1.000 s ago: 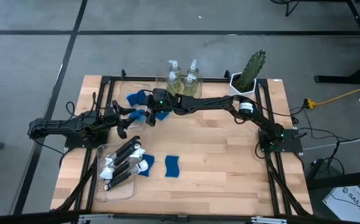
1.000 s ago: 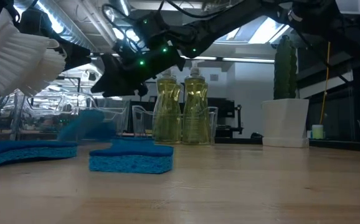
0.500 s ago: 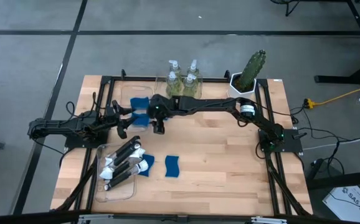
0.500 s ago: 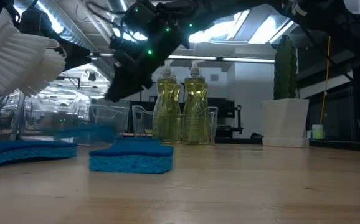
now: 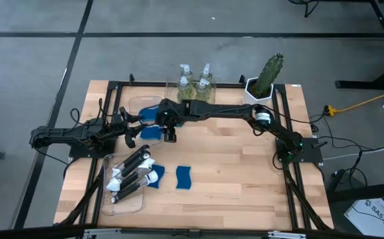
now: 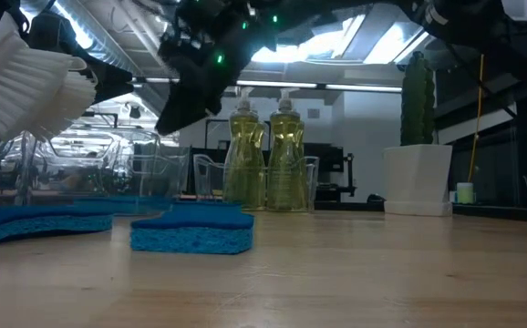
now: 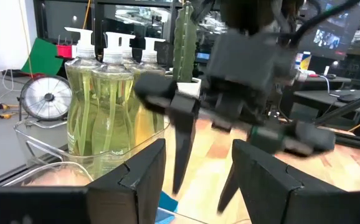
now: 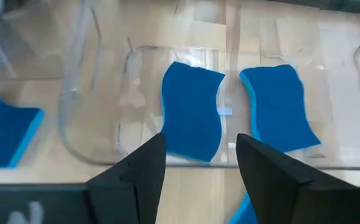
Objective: Pick & Place Kitchen Sink Supplies
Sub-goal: Put the blue sponge into the top left transparent bin
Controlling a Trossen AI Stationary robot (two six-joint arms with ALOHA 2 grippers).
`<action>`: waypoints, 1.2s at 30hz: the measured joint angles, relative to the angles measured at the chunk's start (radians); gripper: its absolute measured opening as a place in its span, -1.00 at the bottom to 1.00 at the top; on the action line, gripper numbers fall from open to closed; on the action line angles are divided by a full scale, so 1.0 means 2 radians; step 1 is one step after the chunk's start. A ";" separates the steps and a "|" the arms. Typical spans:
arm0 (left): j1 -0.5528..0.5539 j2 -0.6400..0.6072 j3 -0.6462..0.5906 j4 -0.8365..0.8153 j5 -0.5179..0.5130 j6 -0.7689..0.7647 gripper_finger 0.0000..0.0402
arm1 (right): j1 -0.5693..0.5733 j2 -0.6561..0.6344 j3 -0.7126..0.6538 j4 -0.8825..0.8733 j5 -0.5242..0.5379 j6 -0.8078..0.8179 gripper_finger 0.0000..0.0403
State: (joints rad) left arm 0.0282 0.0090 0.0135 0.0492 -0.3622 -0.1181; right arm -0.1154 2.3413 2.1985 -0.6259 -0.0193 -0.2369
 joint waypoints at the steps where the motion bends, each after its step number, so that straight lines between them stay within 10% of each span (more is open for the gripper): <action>1: 0.000 0.000 0.000 0.000 0.000 0.000 -0.10 | 0.000 0.000 0.014 -0.019 0.000 -0.003 -0.05; 13: 0.000 0.000 0.000 0.000 0.000 0.000 -0.10 | -0.009 -0.014 0.036 -0.243 -0.040 -0.007 -0.13; 18: 0.000 0.000 0.000 0.000 -0.001 0.000 -0.10 | -0.016 -0.014 -0.036 -0.169 -0.044 0.005 -0.13; 27: 0.000 0.000 0.000 0.000 -0.001 0.000 -0.10 | -0.006 -0.015 -0.158 -0.020 0.152 0.009 -0.13; 36: 0.000 0.000 0.000 0.000 -0.001 0.000 -0.10 | 0.006 -0.016 -0.225 0.110 0.197 -0.007 -0.13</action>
State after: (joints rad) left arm 0.0280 0.0093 0.0135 0.0494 -0.3649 -0.1181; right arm -0.1040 2.3088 1.7480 -0.4064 0.3749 -0.2508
